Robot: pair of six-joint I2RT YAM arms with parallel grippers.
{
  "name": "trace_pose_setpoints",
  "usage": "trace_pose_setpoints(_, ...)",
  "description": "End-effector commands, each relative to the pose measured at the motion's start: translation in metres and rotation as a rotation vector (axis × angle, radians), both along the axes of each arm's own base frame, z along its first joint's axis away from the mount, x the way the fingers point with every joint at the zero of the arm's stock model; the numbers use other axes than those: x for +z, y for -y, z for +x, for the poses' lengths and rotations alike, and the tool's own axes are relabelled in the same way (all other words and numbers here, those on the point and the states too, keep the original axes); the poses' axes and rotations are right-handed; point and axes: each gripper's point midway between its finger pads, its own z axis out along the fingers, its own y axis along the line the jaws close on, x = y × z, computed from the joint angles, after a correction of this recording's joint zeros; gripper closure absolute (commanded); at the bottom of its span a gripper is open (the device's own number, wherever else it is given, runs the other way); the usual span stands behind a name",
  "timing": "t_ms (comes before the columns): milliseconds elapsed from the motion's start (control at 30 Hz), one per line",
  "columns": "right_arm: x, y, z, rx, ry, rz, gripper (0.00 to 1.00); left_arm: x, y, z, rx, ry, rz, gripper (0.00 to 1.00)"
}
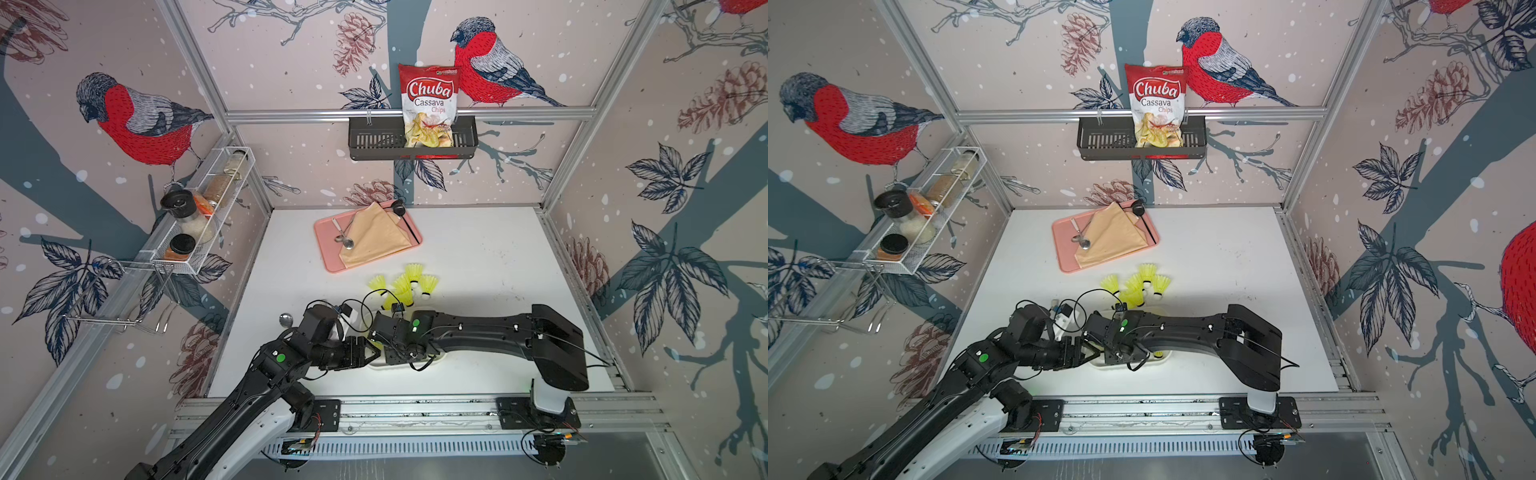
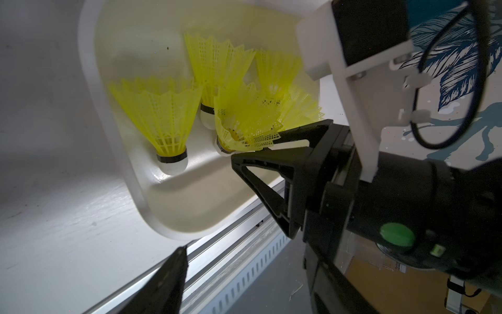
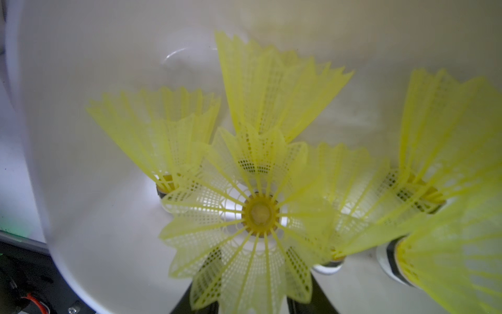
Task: Put the shuttlecocks into the storage box
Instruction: Place the shuttlecock in the storage box.
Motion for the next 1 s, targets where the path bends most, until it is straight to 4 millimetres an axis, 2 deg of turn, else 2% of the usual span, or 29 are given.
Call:
trace_pose_setpoints(0, 0.004, 0.002, -0.001, -0.010, 0.001, -0.009, 0.58, 0.007, 0.003, 0.006, 0.008, 0.030, -0.023, 0.29)
trace_pose_setpoints(400, 0.025, 0.006, -0.004, -0.017, 0.011, 0.005, 0.56, 0.009, 0.003, 0.010, 0.025, 0.038, -0.013, 0.28)
trace_pose_setpoints(600, 0.052, 0.008, 0.002, -0.036, 0.036, 0.030, 0.55, 0.025, 0.003, 0.018, 0.049, 0.070, -0.015, 0.28)
trace_pose_setpoints(700, 0.073, 0.014, 0.019, -0.061, 0.067, 0.035, 0.55, 0.042, 0.006, 0.028, 0.061, 0.101, -0.020, 0.28)
trace_pose_setpoints(800, 0.091, 0.025, 0.045, -0.102, 0.090, 0.051, 0.55, 0.064, 0.012, 0.048, 0.098, 0.152, -0.033, 0.26)
trace_pose_setpoints(967, 0.101, 0.056, 0.096, -0.172, 0.111, 0.054, 0.55, 0.079, 0.028, 0.084, 0.120, 0.170, -0.028, 0.25)
